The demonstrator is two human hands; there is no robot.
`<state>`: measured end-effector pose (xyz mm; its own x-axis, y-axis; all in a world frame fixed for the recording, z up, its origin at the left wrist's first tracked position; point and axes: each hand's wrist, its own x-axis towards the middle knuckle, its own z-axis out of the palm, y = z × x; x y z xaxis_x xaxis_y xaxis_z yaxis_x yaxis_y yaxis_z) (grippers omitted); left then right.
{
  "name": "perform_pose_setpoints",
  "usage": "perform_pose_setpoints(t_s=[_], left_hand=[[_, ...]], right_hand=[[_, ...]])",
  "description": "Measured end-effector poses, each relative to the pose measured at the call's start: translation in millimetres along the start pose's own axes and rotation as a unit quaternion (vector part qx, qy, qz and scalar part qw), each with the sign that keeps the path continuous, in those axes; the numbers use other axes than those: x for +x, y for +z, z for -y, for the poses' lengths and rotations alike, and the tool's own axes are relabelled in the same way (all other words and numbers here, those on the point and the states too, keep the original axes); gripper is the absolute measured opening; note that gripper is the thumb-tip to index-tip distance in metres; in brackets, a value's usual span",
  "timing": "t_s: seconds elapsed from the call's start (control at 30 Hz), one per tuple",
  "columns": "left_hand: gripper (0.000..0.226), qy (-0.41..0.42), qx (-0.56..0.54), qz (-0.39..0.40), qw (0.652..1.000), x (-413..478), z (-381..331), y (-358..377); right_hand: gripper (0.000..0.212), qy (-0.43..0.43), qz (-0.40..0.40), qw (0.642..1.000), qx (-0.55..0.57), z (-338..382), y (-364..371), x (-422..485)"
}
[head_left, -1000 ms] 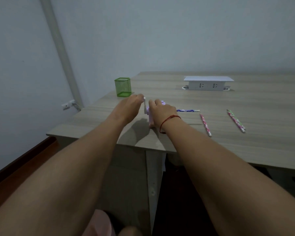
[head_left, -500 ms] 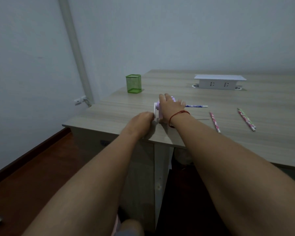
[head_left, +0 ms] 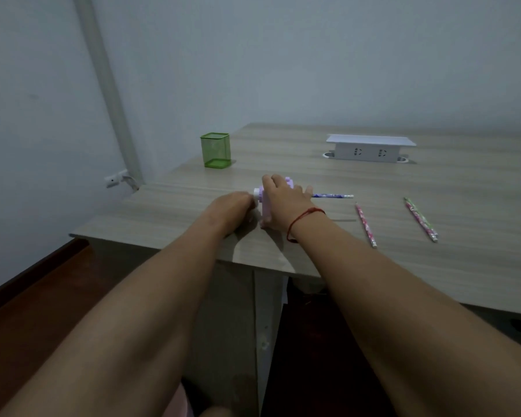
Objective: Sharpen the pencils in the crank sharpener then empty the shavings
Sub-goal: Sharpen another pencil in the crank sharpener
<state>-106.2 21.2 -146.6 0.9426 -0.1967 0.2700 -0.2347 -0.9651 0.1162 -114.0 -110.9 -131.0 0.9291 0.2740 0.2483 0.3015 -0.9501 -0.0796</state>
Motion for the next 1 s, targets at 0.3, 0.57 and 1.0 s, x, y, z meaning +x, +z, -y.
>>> perform_pose_setpoints(t_s=[0.3,0.57,1.0], left_hand=[[0.017,0.04,0.089,-0.055,0.994,15,2,-16],[0.019,0.114,0.043,-0.102,0.987,18,3,-51],[0.015,0.117,0.086,-0.064,0.987,-38,-12,-49]], right_hand=[[0.077,0.007,0.016,1.0,-0.024,2,-10,-3],[0.062,0.01,0.028,0.999,-0.021,2,-19,-4],[0.069,0.006,0.034,0.999,-0.025,6,-21,-3]])
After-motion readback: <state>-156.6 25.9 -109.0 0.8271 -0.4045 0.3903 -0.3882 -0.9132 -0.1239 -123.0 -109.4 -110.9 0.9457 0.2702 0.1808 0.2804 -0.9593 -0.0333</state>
